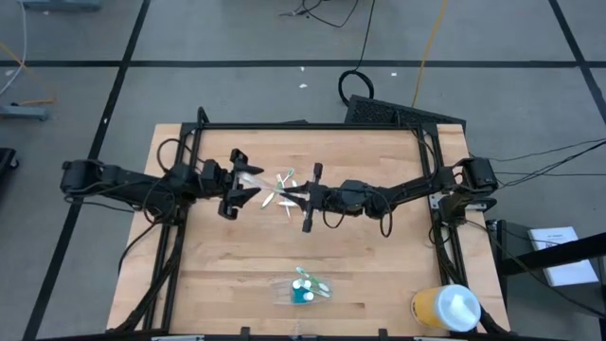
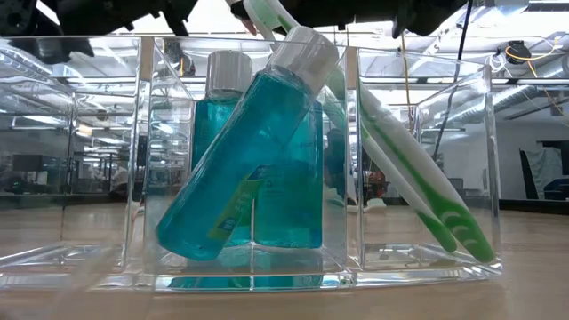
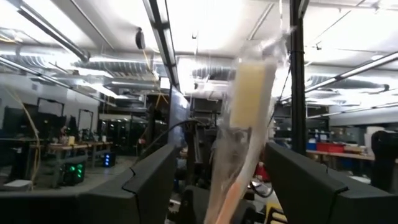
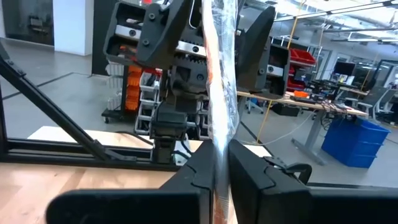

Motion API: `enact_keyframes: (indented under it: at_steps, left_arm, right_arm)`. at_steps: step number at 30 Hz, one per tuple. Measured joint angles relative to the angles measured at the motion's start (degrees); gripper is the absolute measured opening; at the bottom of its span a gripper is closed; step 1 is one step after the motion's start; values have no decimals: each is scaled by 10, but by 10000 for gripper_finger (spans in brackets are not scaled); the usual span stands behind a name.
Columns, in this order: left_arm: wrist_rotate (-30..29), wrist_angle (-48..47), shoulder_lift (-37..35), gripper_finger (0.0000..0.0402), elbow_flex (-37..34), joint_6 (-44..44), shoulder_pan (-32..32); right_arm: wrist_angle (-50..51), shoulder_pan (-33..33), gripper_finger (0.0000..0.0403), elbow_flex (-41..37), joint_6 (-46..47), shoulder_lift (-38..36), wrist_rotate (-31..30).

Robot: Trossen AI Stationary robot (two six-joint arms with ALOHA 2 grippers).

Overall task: Pick & Place toothbrushing station
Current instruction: Put the orange toothbrush into the transparent organizer

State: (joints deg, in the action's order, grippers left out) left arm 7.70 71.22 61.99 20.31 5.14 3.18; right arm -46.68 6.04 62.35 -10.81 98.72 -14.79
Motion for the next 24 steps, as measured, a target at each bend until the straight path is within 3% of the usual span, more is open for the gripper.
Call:
enact_keyframes:
  at_steps: [10,24]
  left_arm:
    - [55,15,21,250,19,-3,0]
    - [62,37,20,242,20,-5,0]
  right_arm:
    - [2,0,17,0,-15,0,0]
    - [-17,0,17,0,-23,0,0]
